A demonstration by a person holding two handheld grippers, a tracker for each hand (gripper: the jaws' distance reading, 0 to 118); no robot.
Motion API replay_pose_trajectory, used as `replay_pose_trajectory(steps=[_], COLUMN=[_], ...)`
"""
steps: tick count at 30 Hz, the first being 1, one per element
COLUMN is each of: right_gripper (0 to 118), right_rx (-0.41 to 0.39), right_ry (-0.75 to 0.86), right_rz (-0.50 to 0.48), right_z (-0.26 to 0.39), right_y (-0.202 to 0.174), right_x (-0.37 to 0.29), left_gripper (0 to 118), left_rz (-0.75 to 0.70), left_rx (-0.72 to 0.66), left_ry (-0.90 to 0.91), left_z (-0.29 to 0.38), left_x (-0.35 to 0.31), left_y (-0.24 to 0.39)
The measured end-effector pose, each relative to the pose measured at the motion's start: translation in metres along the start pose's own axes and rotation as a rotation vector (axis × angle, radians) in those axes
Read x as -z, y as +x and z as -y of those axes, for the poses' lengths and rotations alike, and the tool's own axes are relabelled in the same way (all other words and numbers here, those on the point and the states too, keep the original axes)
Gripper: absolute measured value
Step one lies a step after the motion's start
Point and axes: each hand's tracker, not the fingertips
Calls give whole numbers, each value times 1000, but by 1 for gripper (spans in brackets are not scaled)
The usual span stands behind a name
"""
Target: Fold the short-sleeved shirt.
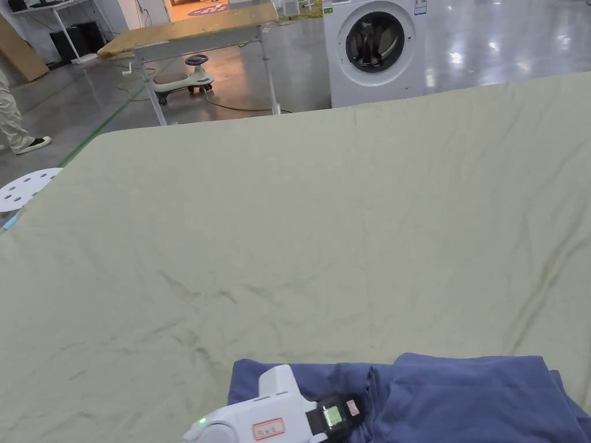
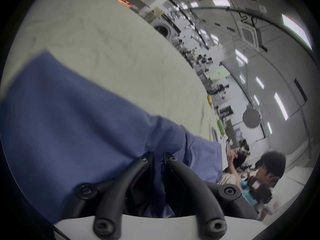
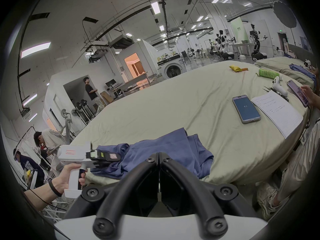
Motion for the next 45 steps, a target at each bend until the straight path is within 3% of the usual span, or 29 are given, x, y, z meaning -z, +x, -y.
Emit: replay_pose_trajectory(steps=[2, 5, 7, 8, 9, 10, 11, 15, 18, 21, 22, 25, 27, 28, 31, 38, 41, 45], right_gripper=[0, 0, 0, 0, 0, 0, 0, 0, 0, 0, 0, 0, 0, 0, 0, 0, 0, 0], right_rx=[-3, 13, 16, 14, 14, 14, 13, 11, 11, 1, -2, -22, -30, -30, -18, 23, 38, 11], right_ry=[-2, -6, -7, -6, -6, -7, -9, -21, -36, -44, -46, -52, -50, -49, -41, -29, -30, -38], right_rz=[4, 9, 7, 6, 3, -3, -8, -15, -21, -30, -33, -26, -20, -18, -17, -33, -40, -37], right_z=[-2, -2, -3, -3, -4, -5, -5, -2, 0, 2, 2, 2, 1, 1, 0, 3, 5, 7], right_y=[-5, -6, -7, -7, -7, -7, -7, -9, -12, -16, -17, -20, -20, -19, -17, -13, -15, -19], right_x=[-2, -1, -1, -1, 0, 0, 1, 8, 11, 11, 11, 9, 6, 5, 3, 12, 13, 7], left_gripper=[8, 8, 24, 43, 71, 84, 89, 89, 86, 69, 69, 14, 9, 8, 7, 8, 8, 8], left_rz=[-70, -31, -54, -65, -77, -79, -91, -148, -84, 75, 94, 59, 95, 89, -2, -147, -66, 85], left_rx=[46, -2, 71, 102, 110, 99, 84, -56, -246, -375, -385, -401, -467, -430, -211, 121, 186, 192], left_ry=[23, 6, 82, 114, 151, 176, 198, 273, 302, 254, 248, 257, 293, 308, 358, 448, 377, 164], left_z=[2, -11, -14, -17, -21, -25, -29, -35, -30, -17, -12, -5, -3, -7, -18, -51, -42, -21], left_x=[6, -12, -37, -53, -71, -87, -101, -141, -144, -119, -109, -92, -100, -109, -143, -211, -179, -83], left_y=[4, 4, 8, 7, 3, -4, -12, -57, -93, -116, -115, -73, -75, -80, -57, 11, 48, 86])
